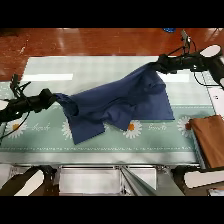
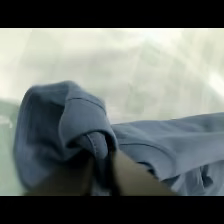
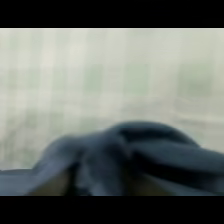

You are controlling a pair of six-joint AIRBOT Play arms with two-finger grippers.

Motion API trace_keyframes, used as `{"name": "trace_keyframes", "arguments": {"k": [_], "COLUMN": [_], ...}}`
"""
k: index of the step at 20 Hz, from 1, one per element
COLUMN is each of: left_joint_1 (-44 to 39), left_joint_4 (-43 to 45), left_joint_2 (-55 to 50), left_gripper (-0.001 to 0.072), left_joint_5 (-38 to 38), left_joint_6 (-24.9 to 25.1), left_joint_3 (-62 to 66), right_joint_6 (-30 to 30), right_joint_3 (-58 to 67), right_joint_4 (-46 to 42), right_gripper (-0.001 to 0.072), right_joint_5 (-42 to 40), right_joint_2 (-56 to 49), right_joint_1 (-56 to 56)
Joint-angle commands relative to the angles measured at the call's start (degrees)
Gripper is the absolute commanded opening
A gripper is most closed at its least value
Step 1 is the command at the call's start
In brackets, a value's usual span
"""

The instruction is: Fold the shirts.

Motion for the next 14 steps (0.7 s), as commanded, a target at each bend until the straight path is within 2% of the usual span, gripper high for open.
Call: {"name": "trace_keyframes", "arguments": {"k": [1,3,4,5,7,9,11,14], "left_joint_1": [-1.27,2.08,4.74,7.37,12.0,14.45,14.43,13.79], "left_joint_4": [-0.55,7.58,13.4,18.78,26.23,26.93,22.1,20.26], "left_joint_2": [-4.09,-4.02,-4.02,-3.98,-3.58,-1.6,0.72,0.74], "left_gripper": [0.0511,0.051,0.0509,0.0509,0.0508,0.0508,0.0508,0.0508], "left_joint_5": [0.28,-8.68,-14.99,-21.29,-32.76,-35.69,-34.64,-34.34], "left_joint_6": [0.61,0.33,-2.51,-5.42,-4.28,-4.02,-3.96,-5.44], "left_joint_3": [5.66,11.3,14.01,15.65,15.06,9.35,1.46,-7.39], "right_joint_6": [2.89,2.86,2.51,1.33,0.0,1.97,2.91,-0.92], "right_joint_3": [3.96,3.96,3.96,3.96,1.46,-7.72,-20.06,-34.12], "right_joint_4": [2.71,2.6,1.25,-2.12,-14.14,-20.35,-18.53,-16.61], "right_gripper": [0.0416,0.0411,0.0409,0.0409,0.0408,0.0408,0.0408,0.0408], "right_joint_5": [-0.81,4.26,9.01,14.29,21.86,18.67,11.93,5.92], "right_joint_2": [-4.31,-2.93,-2.08,-1.22,1.7,7.06,13.14,20.9], "right_joint_1": [-2.03,-6.45,-9.38,-12.15,-16.76,-20.57,-23.65,-24.65]}}
